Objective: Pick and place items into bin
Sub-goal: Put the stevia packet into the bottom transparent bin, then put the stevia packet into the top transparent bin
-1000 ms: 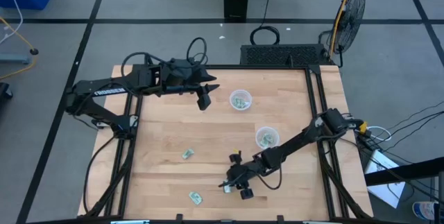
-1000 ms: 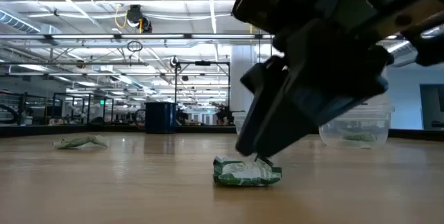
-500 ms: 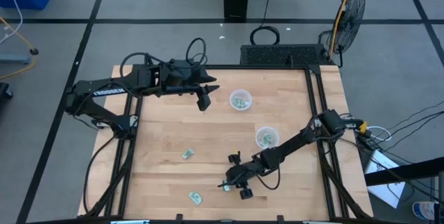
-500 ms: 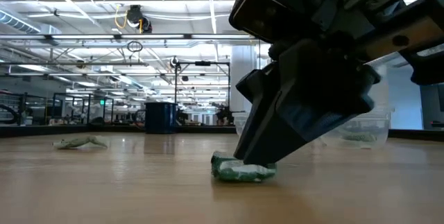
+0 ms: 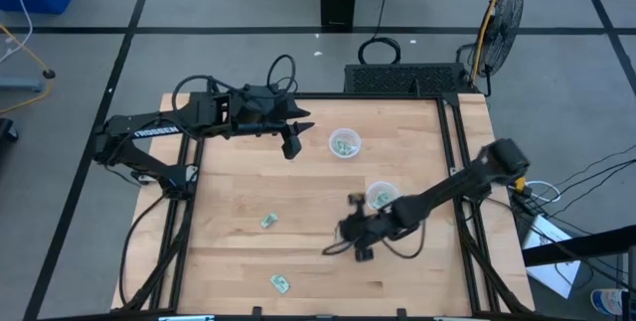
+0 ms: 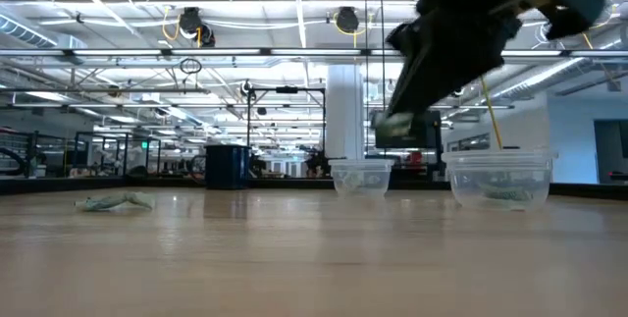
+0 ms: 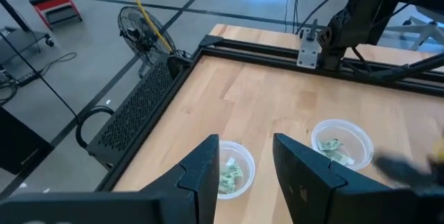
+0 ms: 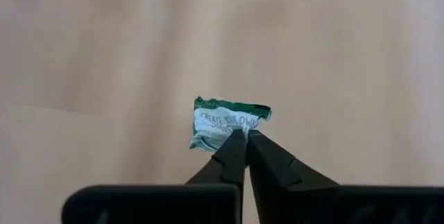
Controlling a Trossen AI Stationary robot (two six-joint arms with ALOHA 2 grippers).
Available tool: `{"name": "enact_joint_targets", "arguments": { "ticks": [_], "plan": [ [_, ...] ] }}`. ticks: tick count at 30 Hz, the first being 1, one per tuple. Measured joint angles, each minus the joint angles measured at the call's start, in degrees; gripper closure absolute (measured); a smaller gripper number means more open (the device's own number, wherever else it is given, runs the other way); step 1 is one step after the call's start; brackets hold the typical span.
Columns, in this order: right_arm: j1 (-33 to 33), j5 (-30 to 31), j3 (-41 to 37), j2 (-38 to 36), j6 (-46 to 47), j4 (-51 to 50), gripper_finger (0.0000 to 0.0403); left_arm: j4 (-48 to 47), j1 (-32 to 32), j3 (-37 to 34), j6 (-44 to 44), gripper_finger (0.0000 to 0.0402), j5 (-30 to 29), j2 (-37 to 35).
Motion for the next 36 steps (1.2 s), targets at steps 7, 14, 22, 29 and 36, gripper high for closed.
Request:
{"name": "enact_joint_targets", "arguments": {
  "ticks": [7, 14, 22, 29, 36],
  "plan": [
    [-0.7, 17.9, -2.9, -13.3, 22.3, -24.5, 0.0400, -0.2, 0.0, 0.0, 0.0, 0.0259, 0.0, 0.0],
    [-3.0, 10.4, -17.6, -22.3, 36.4, -23.6, 0.0400, 0.0, 0.0, 0.0, -0.2, 0.0259, 0.0, 0.0],
    [-3.9, 4.7, -27.0, -23.9, 29.6, -7.8, 0.0393, 0.0, 0.0, 0.0, 0.0, 0.0259, 0.0, 0.0],
    [-4.9, 4.5, -27.0, -23.9, 24.1, -7.0, 0.0348, 0.0, 0.0, 0.0, -0.2, 0.0259, 0.0, 0.0],
    [-4.9, 4.6, -25.8, -28.5, 18.5, -6.4, 0.0304, -2.6, 0.0, 0.0, -0.4, 0.0259, 0.0, 0.0]
  ]
}}
